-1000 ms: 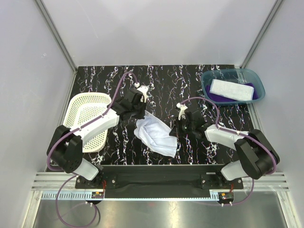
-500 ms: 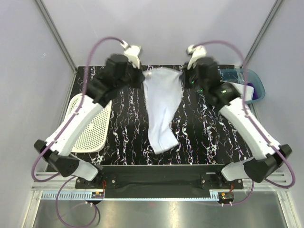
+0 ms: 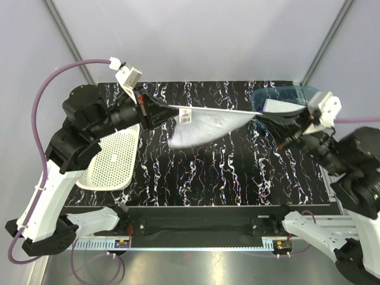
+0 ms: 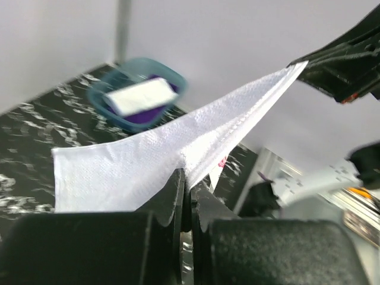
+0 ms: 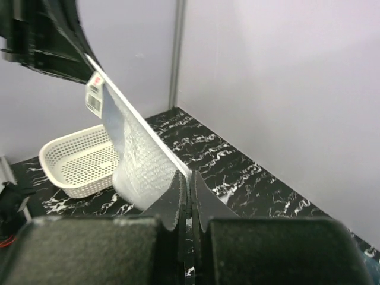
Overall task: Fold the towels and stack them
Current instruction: Flatten out the crumpled towel
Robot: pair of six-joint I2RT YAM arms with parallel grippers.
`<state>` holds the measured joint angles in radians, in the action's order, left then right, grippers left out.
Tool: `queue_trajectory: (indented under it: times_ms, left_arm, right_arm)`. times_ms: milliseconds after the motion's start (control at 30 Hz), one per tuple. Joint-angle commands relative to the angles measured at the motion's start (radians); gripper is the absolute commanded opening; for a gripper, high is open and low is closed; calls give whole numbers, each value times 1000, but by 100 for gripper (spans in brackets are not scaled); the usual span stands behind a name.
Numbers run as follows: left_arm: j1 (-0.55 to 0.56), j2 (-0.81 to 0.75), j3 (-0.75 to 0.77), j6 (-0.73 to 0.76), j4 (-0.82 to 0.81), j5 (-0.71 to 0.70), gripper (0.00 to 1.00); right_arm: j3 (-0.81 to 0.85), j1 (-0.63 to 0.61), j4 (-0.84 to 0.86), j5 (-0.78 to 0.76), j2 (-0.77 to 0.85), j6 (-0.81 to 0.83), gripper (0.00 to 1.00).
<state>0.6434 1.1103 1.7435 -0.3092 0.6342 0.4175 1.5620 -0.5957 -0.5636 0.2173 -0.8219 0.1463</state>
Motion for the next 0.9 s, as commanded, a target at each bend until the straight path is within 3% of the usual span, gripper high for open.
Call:
queue_trajectory:
  times_ms: [0, 167, 300, 467, 600, 867]
  left_arm:
    - [-25, -70, -22, -48, -71, 67, 0]
    - [-19, -73, -3, -31, -45, 95, 0]
    - [-19, -23, 60, 31, 47, 31, 0]
    - [-39, 130, 139, 114, 169, -189, 0]
    - [-140, 305, 145, 125, 144, -192, 0]
    - [-290, 581, 85, 237, -117, -117, 2]
  right_arm:
    - [13, 33, 1, 3, 46, 44, 0]
    - [10, 33, 19, 5, 56, 25, 0]
    - [16, 31, 44, -96, 18, 64, 0]
    - [21, 31, 77, -269, -160, 185, 0]
    - [-32, 46, 194, -329, -305, 260, 0]
    - [-4, 278, 363, -29, -696, 180, 0]
